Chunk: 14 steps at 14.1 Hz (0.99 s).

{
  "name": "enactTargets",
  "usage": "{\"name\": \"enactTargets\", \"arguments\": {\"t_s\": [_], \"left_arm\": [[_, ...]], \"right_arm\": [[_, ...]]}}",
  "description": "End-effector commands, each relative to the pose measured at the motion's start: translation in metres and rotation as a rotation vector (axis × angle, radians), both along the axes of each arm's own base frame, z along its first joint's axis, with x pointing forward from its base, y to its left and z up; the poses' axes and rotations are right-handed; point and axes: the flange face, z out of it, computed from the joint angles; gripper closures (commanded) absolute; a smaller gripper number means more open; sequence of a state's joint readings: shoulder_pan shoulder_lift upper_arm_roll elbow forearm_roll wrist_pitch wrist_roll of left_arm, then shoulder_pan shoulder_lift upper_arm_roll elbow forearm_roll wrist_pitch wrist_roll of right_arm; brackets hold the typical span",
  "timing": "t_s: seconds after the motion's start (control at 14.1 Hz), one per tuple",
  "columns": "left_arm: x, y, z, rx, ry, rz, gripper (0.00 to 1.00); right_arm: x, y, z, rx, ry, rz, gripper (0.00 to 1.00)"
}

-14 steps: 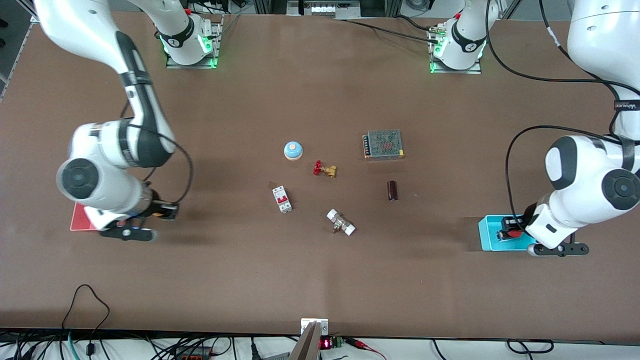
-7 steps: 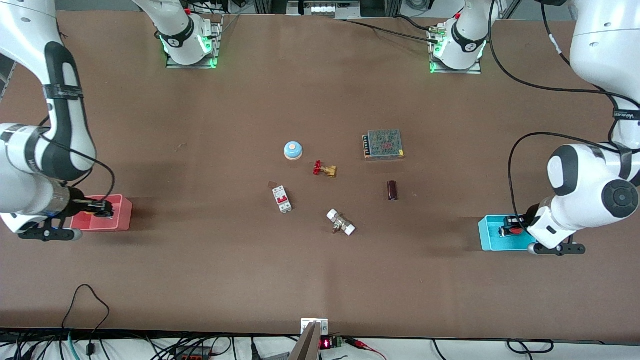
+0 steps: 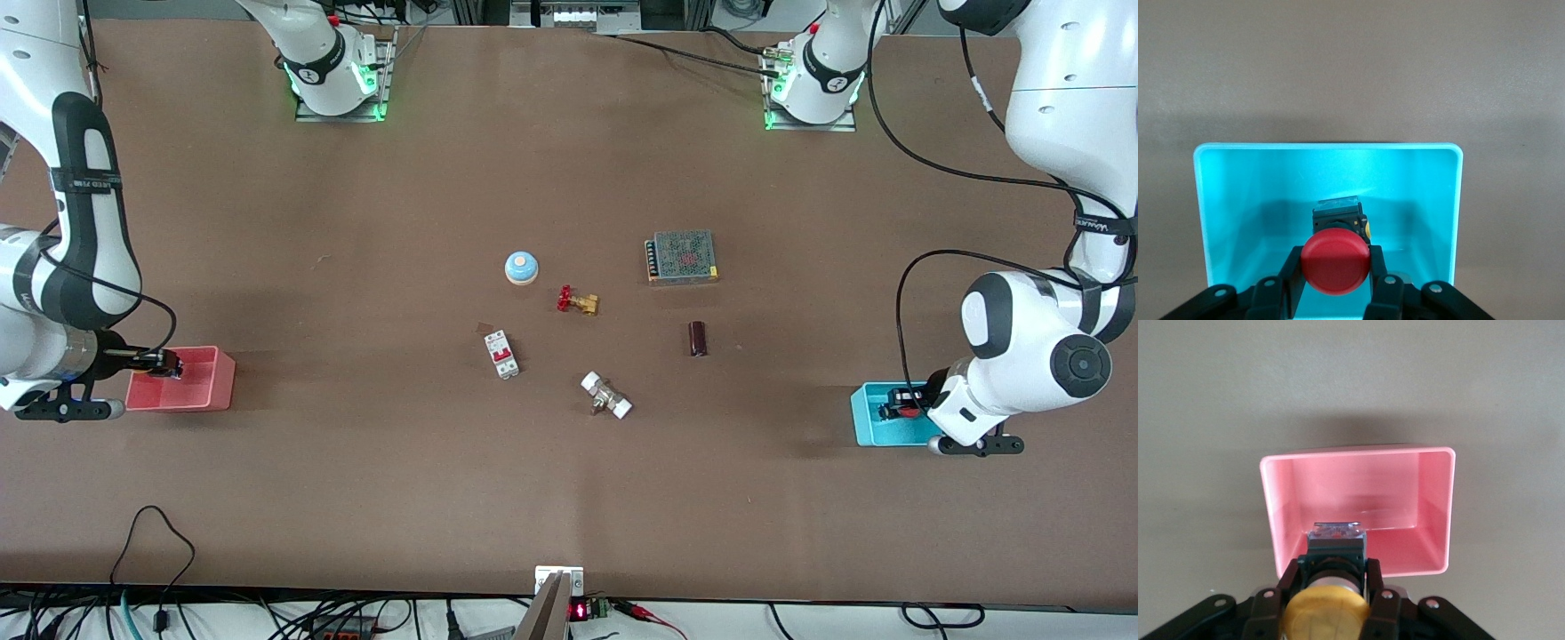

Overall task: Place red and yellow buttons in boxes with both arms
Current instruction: 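Lower the red button into the cyan box and open the left gripper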

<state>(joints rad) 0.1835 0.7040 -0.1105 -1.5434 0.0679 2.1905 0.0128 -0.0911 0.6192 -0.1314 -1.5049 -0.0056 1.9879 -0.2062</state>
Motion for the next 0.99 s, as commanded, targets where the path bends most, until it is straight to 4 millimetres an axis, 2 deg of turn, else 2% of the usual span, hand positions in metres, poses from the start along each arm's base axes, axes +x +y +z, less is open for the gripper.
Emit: {"name": "enactTargets", "arguments": {"t_s": [0.0,0.07,0.28,0.43,0.64,0.92], "left_arm": [[0.002,0.001,0.005,0.005,-0.012,-0.023,0.36],[0.003,0.000,0.006,0.004,-0.013,-0.023,0.31],[0.007,-0.001,0.018,0.010,-0.034,-0.021,0.16],[0.018,-0.004,0.045,0.015,-0.083,-0.019,0.10],[0.018,-0.021,0.090,0.021,-0.134,-0.040,0.00],[0.000,-0.029,0.163,0.040,-0.143,-0.036,0.00]], "right_arm": [[0.001,-0.011,-0.013,-0.009,0.011,0.012,0.70],[0.002,-0.017,-0.020,-0.010,0.001,0.006,0.70],[0.006,-0.017,-0.025,-0.021,-0.026,0.015,0.70],[0.006,-0.014,-0.037,-0.021,-0.012,0.021,0.70],[0.005,-0.016,-0.045,-0.017,-0.004,0.016,0.70],[0.007,-0.017,-0.050,-0.022,-0.016,0.019,0.70]]}}
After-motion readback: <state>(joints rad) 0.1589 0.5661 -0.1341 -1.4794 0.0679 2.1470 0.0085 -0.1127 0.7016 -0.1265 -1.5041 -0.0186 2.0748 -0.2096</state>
